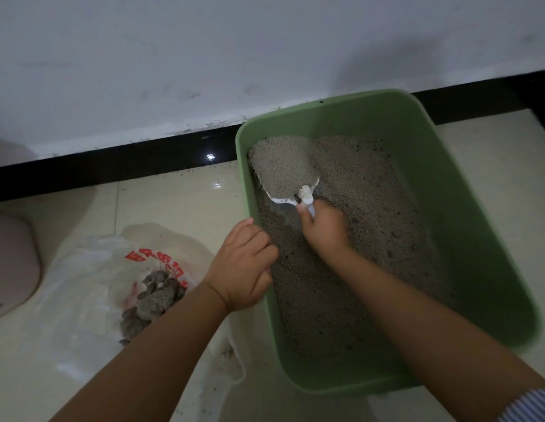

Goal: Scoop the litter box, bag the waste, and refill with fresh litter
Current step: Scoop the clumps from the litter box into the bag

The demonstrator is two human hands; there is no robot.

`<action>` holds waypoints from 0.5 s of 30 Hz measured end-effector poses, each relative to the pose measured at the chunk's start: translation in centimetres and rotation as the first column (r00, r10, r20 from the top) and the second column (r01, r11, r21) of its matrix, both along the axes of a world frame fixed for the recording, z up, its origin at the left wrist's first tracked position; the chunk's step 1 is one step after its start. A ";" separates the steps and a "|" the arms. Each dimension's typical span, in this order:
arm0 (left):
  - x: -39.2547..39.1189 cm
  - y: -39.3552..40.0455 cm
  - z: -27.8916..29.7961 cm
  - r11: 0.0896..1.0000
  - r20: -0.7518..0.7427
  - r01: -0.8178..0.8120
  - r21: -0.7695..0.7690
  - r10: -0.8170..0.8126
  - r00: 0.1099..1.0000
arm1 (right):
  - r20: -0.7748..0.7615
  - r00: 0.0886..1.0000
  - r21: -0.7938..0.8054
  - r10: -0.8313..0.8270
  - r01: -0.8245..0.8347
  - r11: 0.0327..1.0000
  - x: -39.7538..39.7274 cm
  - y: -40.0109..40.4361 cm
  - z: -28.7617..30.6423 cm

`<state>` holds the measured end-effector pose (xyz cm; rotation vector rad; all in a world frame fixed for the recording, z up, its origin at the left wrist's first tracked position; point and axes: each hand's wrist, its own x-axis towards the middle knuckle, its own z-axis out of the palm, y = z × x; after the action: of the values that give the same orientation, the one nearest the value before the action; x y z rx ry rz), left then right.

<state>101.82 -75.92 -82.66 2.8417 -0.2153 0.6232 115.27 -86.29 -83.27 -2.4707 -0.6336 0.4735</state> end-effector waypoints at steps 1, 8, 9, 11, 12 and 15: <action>0.0 0.0 0.0 1.000 0.002 0.000 0.000 0.000 1.000 | 0.005 1.000 0.000 0.001 -0.001 1.000 -0.1 0.0 0.0; 0.0 0.0 0.0 1.000 0.003 -0.002 0.018 0.002 1.000 | 0.039 0.999 -0.085 0.017 -0.014 0.996 -0.6 0.3 0.2; 0.0 0.0 0.0 1.000 0.002 -0.003 0.018 0.003 1.000 | 0.052 0.998 -0.103 0.021 -0.016 0.995 -0.6 0.2 0.2; 0.0 0.0 0.0 1.000 0.002 -0.006 0.024 0.006 1.000 | 0.065 0.998 -0.127 0.022 -0.014 0.992 -0.6 0.0 0.3; -0.1 0.0 0.0 1.000 0.003 -0.008 0.027 0.008 1.000 | 0.069 0.997 -0.133 0.024 -0.014 0.991 -0.5 -0.2 0.4; -0.1 0.0 0.0 0.999 0.005 -0.016 0.028 0.016 1.000 | 0.068 0.997 -0.155 0.028 -0.017 0.988 -0.3 -0.9 0.7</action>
<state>101.69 -75.97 -82.64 2.8718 -0.2045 0.6350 114.95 -87.15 -82.58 -2.6388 -0.6764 0.4617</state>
